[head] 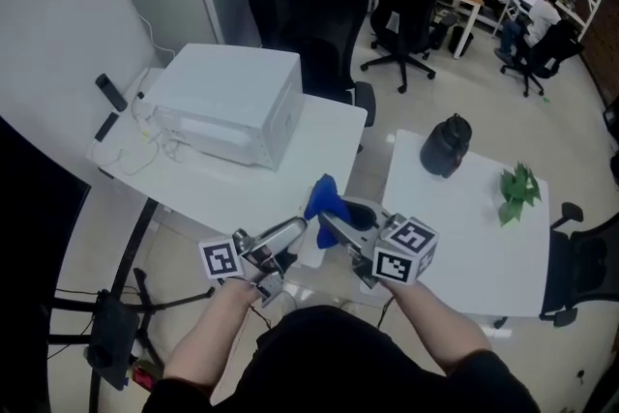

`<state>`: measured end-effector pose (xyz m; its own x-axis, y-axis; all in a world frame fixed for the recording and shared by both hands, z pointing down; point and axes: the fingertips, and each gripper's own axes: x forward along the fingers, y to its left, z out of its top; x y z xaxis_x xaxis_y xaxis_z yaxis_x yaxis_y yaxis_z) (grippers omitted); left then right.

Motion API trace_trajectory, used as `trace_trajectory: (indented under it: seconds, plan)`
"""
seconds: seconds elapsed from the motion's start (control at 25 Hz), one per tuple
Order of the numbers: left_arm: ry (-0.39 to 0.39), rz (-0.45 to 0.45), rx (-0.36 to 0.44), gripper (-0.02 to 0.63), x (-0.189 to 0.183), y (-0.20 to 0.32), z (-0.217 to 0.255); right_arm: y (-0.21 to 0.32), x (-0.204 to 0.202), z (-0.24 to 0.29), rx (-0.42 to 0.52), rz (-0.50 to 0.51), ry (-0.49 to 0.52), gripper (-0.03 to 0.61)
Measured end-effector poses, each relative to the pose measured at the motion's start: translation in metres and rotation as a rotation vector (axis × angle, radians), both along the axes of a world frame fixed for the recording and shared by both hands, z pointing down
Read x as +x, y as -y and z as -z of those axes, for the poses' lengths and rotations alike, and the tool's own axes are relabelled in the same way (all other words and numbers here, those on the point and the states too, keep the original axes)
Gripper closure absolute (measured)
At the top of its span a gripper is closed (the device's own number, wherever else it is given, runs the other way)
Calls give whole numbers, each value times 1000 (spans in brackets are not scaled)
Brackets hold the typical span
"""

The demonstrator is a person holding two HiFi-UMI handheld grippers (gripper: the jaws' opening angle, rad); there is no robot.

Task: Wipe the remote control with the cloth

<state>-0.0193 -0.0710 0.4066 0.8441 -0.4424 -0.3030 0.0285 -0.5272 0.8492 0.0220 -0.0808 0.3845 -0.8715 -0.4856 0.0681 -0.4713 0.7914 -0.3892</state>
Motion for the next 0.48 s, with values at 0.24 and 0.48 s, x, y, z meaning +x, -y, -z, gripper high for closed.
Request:
trace_trajectory:
  seconds: [0.24, 0.48]
  plan:
    - [665, 316, 173, 406, -32, 33, -61, -4, 12, -3, 117, -111, -164, 459]
    - [1199, 442, 188, 405, -62, 60, -162, -12, 18, -35, 152, -180, -378, 459]
